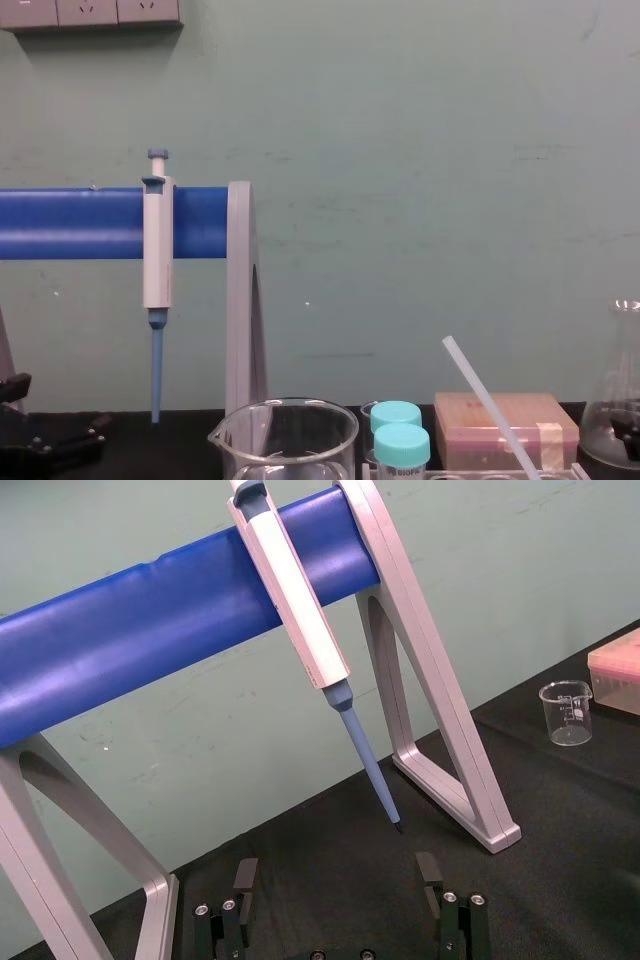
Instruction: Pick up the stirring rod with one hand, then place it down.
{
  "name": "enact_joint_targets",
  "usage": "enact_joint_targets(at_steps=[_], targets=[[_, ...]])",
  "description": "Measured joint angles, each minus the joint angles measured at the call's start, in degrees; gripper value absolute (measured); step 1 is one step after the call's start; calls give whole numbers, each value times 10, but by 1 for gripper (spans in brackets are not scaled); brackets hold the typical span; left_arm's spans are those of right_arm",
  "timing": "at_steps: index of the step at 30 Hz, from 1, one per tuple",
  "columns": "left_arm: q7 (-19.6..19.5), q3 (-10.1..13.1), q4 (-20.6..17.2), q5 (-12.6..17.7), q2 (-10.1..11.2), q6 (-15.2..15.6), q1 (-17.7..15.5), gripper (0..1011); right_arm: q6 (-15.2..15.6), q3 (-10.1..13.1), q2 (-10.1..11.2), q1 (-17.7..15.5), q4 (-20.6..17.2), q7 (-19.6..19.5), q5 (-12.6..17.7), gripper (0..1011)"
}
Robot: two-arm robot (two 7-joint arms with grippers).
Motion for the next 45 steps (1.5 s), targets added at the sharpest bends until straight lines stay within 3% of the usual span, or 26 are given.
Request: enact_joint_targets(at_steps=[45], targets=[[0, 0, 0, 0, 0, 0, 0, 1000, 0, 0, 0, 0, 0, 0, 0, 1000]])
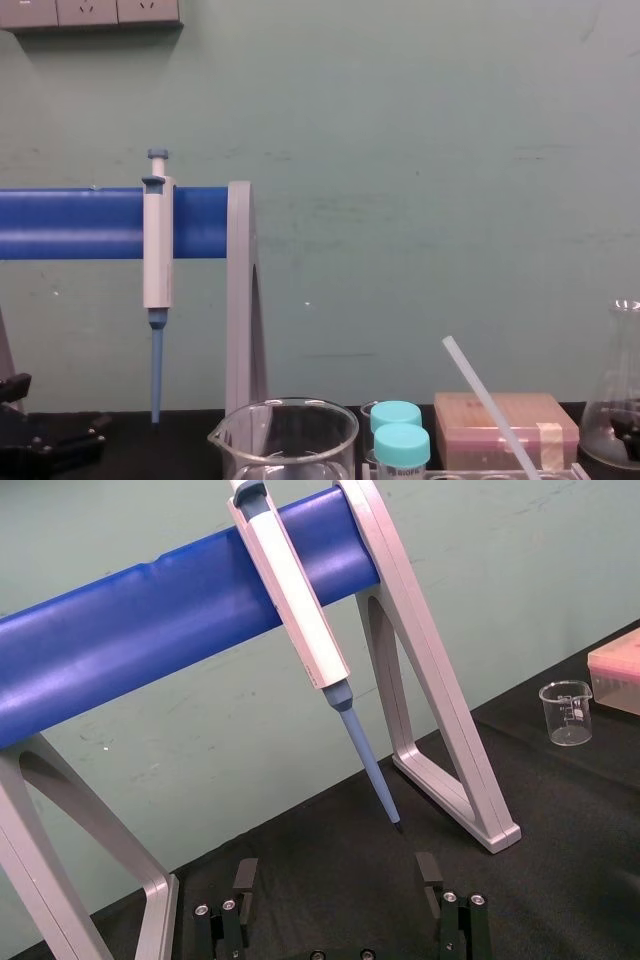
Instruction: Pick up the stirring rod with one hand, then place it down.
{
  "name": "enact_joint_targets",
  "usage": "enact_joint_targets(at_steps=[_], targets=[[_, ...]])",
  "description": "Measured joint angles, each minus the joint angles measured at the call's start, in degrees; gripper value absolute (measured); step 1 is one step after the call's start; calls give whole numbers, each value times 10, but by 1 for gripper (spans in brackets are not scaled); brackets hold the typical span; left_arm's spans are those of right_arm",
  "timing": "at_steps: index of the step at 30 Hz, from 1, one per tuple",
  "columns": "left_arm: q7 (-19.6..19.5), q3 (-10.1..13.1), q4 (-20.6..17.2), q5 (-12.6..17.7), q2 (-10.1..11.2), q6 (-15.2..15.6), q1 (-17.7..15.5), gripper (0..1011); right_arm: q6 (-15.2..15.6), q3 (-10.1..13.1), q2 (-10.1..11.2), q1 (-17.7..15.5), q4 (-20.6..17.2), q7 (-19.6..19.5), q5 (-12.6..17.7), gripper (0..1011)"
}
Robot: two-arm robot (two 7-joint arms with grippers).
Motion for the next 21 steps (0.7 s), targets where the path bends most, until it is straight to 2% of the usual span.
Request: enact_joint_targets(at_steps=[18, 21], targets=[[0, 0, 0, 0, 0, 0, 0, 1000, 0, 0, 0, 0, 0, 0, 0, 1000], [0, 0, 0, 0, 0, 0, 0, 1000, 1, 8, 0, 7, 7, 16, 6, 1000]])
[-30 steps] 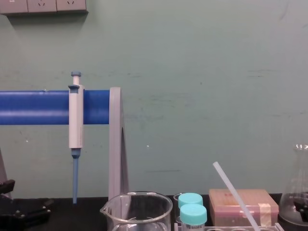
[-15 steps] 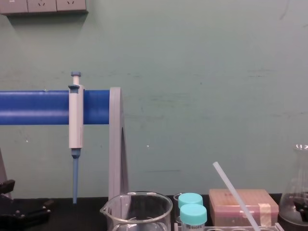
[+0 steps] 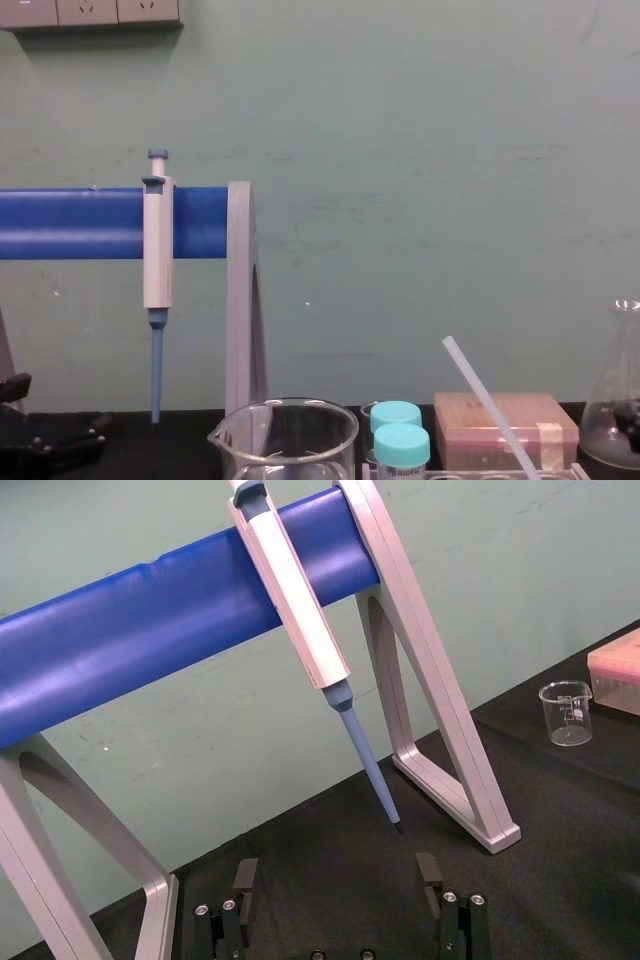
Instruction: Pick up the stirring rod with one hand, then place it down.
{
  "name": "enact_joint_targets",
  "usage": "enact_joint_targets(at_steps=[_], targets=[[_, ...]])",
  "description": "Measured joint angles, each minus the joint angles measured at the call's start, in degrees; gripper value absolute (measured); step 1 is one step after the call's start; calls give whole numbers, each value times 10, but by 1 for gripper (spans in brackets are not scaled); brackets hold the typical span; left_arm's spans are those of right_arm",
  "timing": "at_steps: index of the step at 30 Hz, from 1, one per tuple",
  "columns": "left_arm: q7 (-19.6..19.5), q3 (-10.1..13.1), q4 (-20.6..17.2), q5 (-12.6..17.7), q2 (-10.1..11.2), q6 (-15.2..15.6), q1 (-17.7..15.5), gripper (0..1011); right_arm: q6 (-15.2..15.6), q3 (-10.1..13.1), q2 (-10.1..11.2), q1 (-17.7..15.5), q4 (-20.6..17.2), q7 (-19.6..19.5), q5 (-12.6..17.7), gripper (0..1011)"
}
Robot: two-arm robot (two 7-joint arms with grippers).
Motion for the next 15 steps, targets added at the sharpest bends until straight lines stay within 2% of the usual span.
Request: enact_joint_targets(at_steps=[3, 8, 9, 12, 13, 15], targets=[[0, 0, 0, 0, 0, 0, 0, 1000, 0, 8, 0, 3, 1, 18, 14, 1000], [0, 0, 0, 0, 0, 0, 0, 1000, 6, 40, 5, -4, -26, 80, 83, 1000], [0, 0, 0, 0, 0, 0, 0, 1000, 15, 52, 6, -10, -39, 100, 110, 1000], [0, 0, 0, 0, 0, 0, 0, 1000, 34, 68, 9, -18, -62, 128, 151, 1000], [0, 0, 0, 0, 0, 0, 0, 1000, 49, 76, 13, -24, -77, 148, 174, 1000], [0, 0, 0, 0, 0, 0, 0, 1000, 68, 84, 19, -30, -98, 172, 197, 1000]])
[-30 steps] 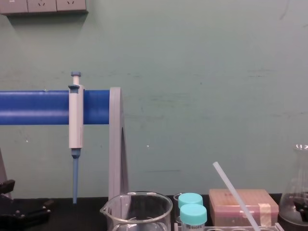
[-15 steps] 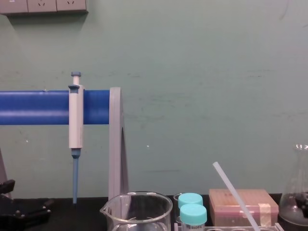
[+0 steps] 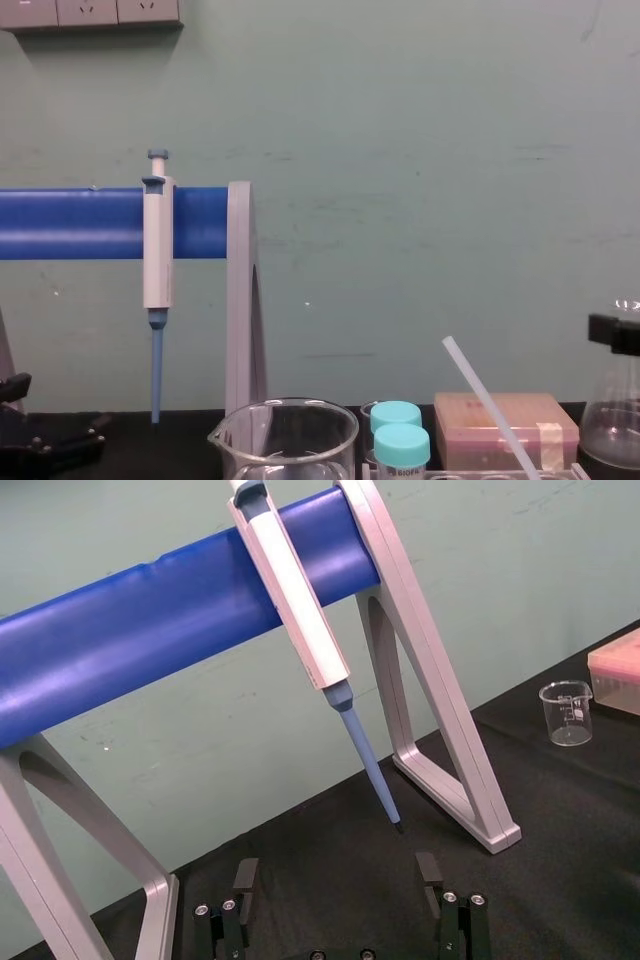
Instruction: Pick up the stirring rod with one hand, then place it down.
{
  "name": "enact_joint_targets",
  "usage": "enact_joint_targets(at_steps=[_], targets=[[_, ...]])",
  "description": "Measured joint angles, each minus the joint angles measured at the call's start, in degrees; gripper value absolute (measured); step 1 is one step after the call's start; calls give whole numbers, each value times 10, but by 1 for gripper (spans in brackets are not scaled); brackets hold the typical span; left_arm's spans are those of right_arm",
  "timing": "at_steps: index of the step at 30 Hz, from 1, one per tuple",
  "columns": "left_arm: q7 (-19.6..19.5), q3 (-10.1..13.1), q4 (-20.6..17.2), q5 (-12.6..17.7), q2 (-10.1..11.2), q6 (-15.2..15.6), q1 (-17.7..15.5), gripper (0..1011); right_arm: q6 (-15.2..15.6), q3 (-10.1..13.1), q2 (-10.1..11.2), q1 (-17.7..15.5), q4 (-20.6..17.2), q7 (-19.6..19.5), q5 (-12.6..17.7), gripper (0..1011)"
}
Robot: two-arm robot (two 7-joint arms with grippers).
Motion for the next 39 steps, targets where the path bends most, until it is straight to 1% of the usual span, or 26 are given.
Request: enact_joint_targets(at_steps=[1, 2, 5, 7, 10, 11, 16, 17, 22, 23, 25, 26, 27, 30, 32, 33, 36, 38, 39], targets=[[0, 0, 0, 0, 0, 0, 0, 1000, 0, 0, 0, 0, 0, 0, 0, 1000], [0, 0, 0, 0, 0, 0, 0, 1000, 12, 3, 5, -4, -13, 15, 10, 1000], [0, 0, 0, 0, 0, 0, 0, 1000, 31, 4, 15, -11, -36, 38, 20, 1000], [0, 0, 0, 0, 0, 0, 0, 1000, 41, 4, 22, -17, -50, 51, 20, 1000], [0, 0, 0, 0, 0, 0, 0, 1000, 47, 2, 27, -21, -61, 63, 19, 1000], [0, 0, 0, 0, 0, 0, 0, 1000, 52, -1, 31, -23, -66, 73, 15, 1000], [0, 0, 0, 0, 0, 0, 0, 1000, 61, -14, 41, -21, -73, 104, 3, 1000], [0, 0, 0, 0, 0, 0, 0, 1000, 61, -14, 41, -21, -73, 104, 3, 1000], [0, 0, 0, 0, 0, 0, 0, 1000, 67, -37, 43, -4, -63, 129, -13, 1000], [0, 0, 0, 0, 0, 0, 0, 1000, 68, -45, 42, 4, -57, 135, -21, 1000], [0, 0, 0, 0, 0, 0, 0, 1000, 70, -53, 39, 13, -49, 140, -28, 1000], [0, 0, 0, 0, 0, 0, 0, 1000, 71, -62, 36, 23, -40, 144, -38, 1000], [0, 0, 0, 0, 0, 0, 0, 1000, 71, -62, 36, 23, -40, 144, -38, 1000], [0, 0, 0, 0, 0, 0, 0, 1000, 70, -85, 22, 52, -13, 151, -66, 1000], [0, 0, 0, 0, 0, 0, 0, 1000, 67, -92, 16, 62, -3, 152, -77, 1000], [0, 0, 0, 0, 0, 0, 0, 1000, 65, -99, 10, 72, 6, 152, -88, 1000], [0, 0, 0, 0, 0, 0, 0, 1000, 61, -106, 0, 85, 19, 152, -103, 1000], [0, 0, 0, 0, 0, 0, 0, 1000, 60, -112, -12, 98, 34, 151, -117, 1000], [0, 0, 0, 0, 0, 0, 0, 1000, 60, -112, -12, 98, 34, 151, -117, 1000]])
